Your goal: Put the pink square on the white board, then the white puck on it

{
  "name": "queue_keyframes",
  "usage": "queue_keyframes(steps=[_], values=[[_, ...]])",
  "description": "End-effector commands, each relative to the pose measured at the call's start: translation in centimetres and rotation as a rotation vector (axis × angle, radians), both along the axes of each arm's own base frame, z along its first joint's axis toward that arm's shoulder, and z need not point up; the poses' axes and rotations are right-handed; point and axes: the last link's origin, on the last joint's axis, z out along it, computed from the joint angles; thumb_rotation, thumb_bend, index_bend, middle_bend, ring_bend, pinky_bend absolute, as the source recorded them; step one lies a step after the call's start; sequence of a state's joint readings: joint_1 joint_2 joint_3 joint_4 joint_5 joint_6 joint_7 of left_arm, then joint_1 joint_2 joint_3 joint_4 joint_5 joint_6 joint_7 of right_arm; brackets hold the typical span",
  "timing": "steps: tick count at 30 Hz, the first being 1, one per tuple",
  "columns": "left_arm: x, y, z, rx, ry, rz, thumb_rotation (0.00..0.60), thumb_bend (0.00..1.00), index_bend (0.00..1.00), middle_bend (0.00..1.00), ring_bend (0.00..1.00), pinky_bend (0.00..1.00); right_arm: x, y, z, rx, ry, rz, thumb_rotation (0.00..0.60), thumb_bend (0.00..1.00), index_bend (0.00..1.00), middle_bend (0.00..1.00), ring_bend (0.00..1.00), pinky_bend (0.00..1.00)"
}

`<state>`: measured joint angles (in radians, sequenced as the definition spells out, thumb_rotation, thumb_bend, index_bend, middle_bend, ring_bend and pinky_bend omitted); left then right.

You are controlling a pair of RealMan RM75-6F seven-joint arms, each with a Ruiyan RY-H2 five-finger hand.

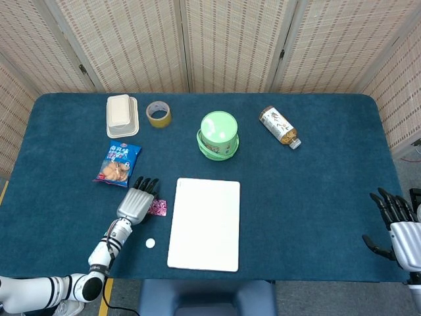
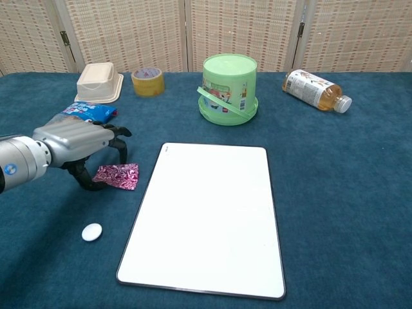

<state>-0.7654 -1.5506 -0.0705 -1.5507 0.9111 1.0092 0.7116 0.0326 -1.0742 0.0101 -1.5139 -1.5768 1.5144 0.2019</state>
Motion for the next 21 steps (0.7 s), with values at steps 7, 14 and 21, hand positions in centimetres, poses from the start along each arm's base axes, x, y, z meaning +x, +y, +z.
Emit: queue_keyframes(steps=[7,14,21], values=[[3.7,-0.8,0.9,-0.009,-0.069,-0.115,0.6,0.38,0.39,0.08,0.02,0.0,0.1,0.1,0.1,-0.003,0.002,0.0,0.6,0.28,0.01,0.04,0.05,0.0],[6.4,-2.6,-0.3,-0.069,-0.098,-0.204,0.6,0.38,0.39,0.08,0.01,0.0,0.0,0.2,0.1,-0.004,0.003,-0.007,0.6,0.29,0.01,0.04,0.05,0.0],[8.1,-3.9,-2.6,-0.11,-0.086,-0.254,0.6,0.38,0.38,0.08,0.01,0.0,0.0,0.1,0.2,-0.01,0.004,-0.012,0.6,0.29,0.01,0.04,0.05,0.0]])
